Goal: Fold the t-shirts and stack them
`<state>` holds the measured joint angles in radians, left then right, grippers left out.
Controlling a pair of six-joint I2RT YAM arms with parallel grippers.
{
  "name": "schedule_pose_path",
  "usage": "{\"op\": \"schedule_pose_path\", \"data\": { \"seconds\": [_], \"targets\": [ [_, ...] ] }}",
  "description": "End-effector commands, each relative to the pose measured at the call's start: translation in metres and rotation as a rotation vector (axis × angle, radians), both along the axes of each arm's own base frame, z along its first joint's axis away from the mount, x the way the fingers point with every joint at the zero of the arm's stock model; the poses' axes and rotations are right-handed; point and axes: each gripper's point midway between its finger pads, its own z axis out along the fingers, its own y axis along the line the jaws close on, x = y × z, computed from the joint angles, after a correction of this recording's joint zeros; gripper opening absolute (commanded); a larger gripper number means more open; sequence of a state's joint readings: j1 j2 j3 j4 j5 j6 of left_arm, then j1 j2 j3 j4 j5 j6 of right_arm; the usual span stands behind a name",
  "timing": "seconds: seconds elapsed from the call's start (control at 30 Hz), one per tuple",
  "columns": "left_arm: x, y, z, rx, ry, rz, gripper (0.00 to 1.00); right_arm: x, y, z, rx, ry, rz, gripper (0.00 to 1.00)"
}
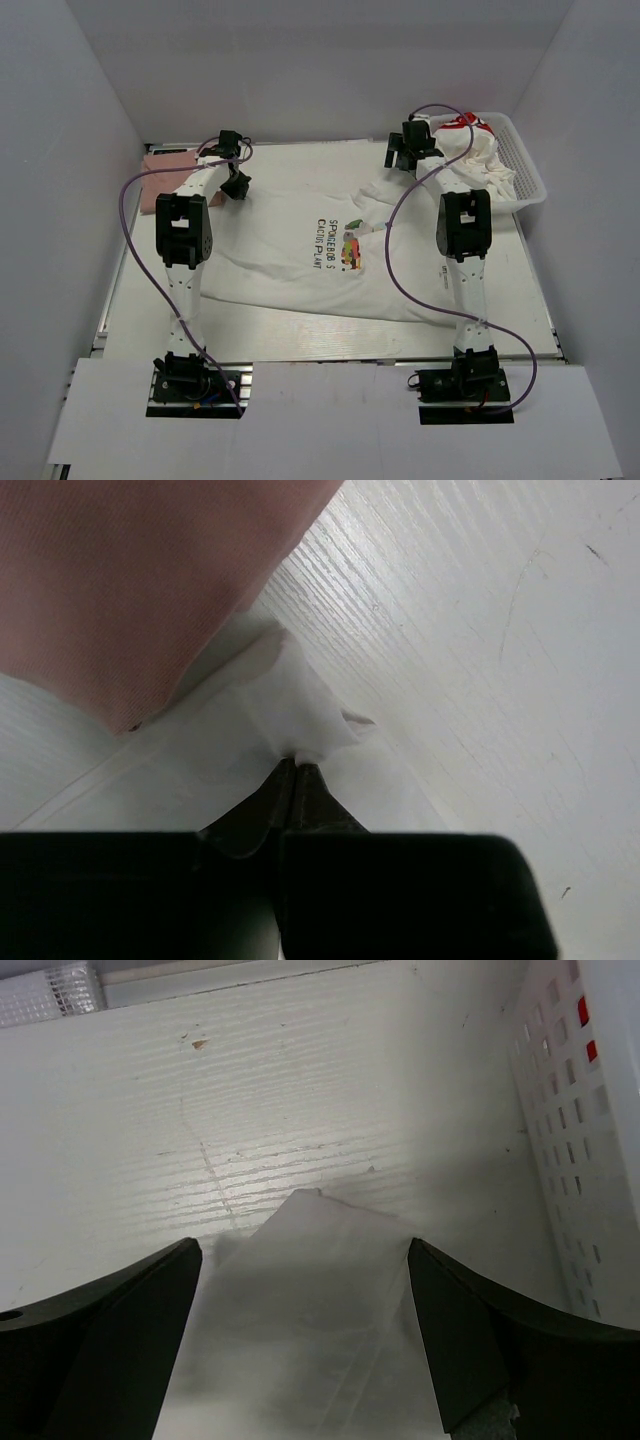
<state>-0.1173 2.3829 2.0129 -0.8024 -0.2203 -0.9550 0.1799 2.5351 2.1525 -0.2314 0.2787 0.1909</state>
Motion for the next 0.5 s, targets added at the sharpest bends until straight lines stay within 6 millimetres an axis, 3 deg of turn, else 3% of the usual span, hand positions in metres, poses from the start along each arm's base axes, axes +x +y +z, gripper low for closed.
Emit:
{"op": "schedule_pose_path", "data": {
  "seconds": [0.0,0.23,0.4,0.47],
  "targets": [
    [-0.010,-0.004,0.010,-0.007,0.015,-0.037,0.06,0.022,-0.014,0.032,0.020,-0.110,-0.038,0.90],
    [-0.011,-0.003,0.023,0.004,-0.003,-0.064,0.02,0.024,-0.009,0.021,0.058,-0.083,-0.043,0.90],
    [-0.011,-0.003,0.028,0.011,-0.011,-0.080,0.02,0.006,-0.028,0.003,0.022,-0.012,-0.132,0.90],
    [-0.013,-0.002,0.027,0.017,0.000,-0.090,0.02,0.006,-0.029,0.007,0.015,-0.017,-0.127,0.90]
  ]
}}
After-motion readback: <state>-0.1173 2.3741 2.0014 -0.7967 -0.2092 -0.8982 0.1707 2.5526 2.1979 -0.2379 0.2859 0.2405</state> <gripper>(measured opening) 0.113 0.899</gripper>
